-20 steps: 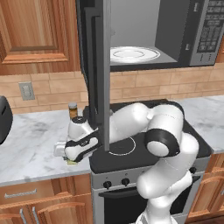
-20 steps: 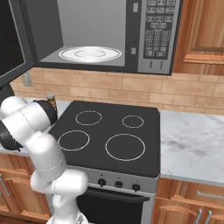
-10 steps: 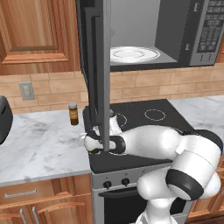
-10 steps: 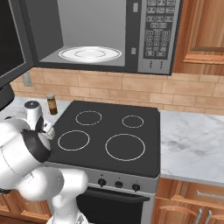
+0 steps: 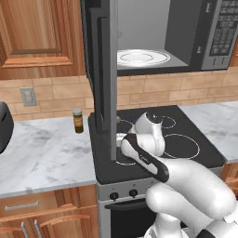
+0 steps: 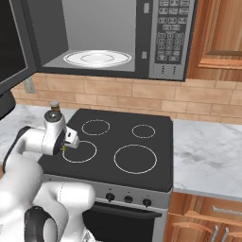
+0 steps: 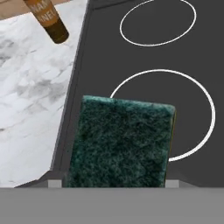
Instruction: Place the sponge inside the microwave to prepare for sanitizing.
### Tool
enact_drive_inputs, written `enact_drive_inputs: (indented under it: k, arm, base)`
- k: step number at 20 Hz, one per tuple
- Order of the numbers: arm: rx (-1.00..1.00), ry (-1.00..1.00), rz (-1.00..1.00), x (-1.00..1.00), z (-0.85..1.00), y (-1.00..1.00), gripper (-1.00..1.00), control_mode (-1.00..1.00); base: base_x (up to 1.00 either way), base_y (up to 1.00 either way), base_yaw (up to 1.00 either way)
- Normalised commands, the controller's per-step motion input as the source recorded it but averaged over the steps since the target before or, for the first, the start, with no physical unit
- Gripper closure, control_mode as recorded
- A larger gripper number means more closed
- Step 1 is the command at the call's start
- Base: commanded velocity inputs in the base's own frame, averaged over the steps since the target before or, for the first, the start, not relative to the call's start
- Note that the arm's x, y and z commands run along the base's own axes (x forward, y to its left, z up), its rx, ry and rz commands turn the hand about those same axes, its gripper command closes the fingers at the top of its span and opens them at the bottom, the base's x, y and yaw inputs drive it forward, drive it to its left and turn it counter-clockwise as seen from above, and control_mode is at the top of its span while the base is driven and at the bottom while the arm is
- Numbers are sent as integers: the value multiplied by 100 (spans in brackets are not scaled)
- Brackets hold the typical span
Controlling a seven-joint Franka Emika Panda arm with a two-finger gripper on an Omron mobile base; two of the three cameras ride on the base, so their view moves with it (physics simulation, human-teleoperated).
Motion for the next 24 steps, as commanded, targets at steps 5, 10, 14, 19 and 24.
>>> enact_drive_inputs:
  k: [5, 10, 14, 19, 24]
  arm:
    - [-3, -11, 0, -17, 93, -84, 100, -100]
    - [-10, 0, 0, -20, 100, -72, 100, -100]
    - [-15, 0, 0, -18, 100, -58, 100, -100]
    - [-8, 0, -1, -33, 100, -11, 100, -100]
    - [-1, -1, 0, -30, 99, 0, 100, -100]
  base:
    - [0, 0, 0]
    - [0, 0, 0]
    - [0, 0, 0]
    - [0, 0, 0]
    - [0, 0, 0]
